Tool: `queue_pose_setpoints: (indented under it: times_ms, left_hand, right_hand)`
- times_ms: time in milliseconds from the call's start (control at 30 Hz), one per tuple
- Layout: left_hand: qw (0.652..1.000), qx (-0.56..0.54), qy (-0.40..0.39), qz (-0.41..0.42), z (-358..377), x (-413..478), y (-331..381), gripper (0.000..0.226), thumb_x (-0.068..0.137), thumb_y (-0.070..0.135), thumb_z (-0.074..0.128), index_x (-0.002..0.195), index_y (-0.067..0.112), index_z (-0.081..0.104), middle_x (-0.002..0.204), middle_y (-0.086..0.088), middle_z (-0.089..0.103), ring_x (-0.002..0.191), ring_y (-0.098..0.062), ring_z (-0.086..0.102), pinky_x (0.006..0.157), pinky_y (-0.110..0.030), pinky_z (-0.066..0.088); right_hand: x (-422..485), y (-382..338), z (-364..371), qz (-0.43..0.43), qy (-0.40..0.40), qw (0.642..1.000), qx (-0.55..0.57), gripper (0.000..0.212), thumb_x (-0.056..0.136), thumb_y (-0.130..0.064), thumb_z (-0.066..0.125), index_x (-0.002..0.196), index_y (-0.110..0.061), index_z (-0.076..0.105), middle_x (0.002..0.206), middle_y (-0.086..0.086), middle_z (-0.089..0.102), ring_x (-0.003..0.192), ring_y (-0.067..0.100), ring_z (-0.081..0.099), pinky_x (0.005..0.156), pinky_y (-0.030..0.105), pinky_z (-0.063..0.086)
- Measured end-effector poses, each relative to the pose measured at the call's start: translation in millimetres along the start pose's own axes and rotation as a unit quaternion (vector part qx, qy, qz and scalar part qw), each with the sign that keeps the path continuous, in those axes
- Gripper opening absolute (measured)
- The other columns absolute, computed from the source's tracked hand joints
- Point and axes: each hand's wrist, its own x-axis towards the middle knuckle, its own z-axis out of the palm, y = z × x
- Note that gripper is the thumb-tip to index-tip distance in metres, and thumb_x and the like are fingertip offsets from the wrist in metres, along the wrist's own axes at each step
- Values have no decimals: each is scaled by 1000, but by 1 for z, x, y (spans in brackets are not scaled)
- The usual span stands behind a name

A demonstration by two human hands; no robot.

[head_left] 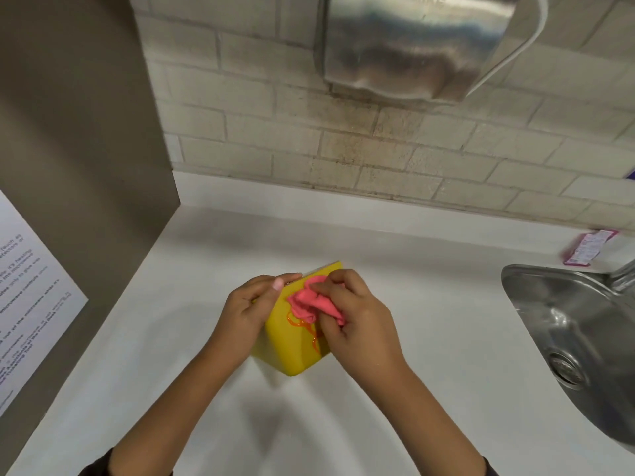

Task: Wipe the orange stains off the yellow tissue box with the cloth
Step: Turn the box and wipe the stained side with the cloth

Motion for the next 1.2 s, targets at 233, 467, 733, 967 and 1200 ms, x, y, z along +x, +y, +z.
queue_pose_setpoints:
  times_ms: [233, 467, 733, 967, 1200]
  left_hand:
    - [1000, 23, -11, 7, 1, -2, -1, 29, 86, 38, 46, 101, 37, 71, 105, 10, 71, 104, -10, 63, 89, -28, 47]
    - [1000, 4, 1, -3, 1, -1, -1, 26, 85, 38, 47, 90, 33, 73, 96, 7, 73, 95, -8, 65, 85, -25, 49]
    - [1000, 26, -8, 5, -1, 2, 2, 28, 87, 38, 44, 96, 43, 70, 104, 16, 71, 104, -5, 63, 90, -22, 47]
    - [1000, 16, -20, -14, -6, 5, 2, 29, 86, 40, 45, 95, 37, 72, 102, 11, 73, 102, -8, 64, 91, -28, 46]
    - [999, 48, -14, -6, -5, 7, 2, 31, 85, 49, 44, 96, 38, 72, 100, 5, 73, 99, -14, 65, 94, -40, 49]
  right_hand:
    - [16, 6, -1, 161, 93, 980, 74, 19, 86, -16, 56, 96, -33, 60, 98, -10, 56, 77, -13, 52, 62, 0, 38]
    - [-2, -8, 11, 77, 41, 993, 86, 31, 80, -32, 45, 102, -32, 66, 101, -14, 53, 86, 2, 55, 66, 10, 44]
    - [12, 2, 10, 158, 91, 982, 50, 22, 88, -18, 53, 98, -29, 69, 100, -12, 56, 69, 2, 53, 56, 2, 37]
    - [0, -9, 12, 68, 43, 991, 111, 32, 80, -30, 51, 106, -40, 66, 100, -18, 57, 85, -4, 56, 65, 5, 42]
    - [16, -5, 15, 132, 79, 985, 81, 24, 86, -17, 57, 97, -34, 70, 95, -18, 56, 76, -8, 53, 60, 1, 38]
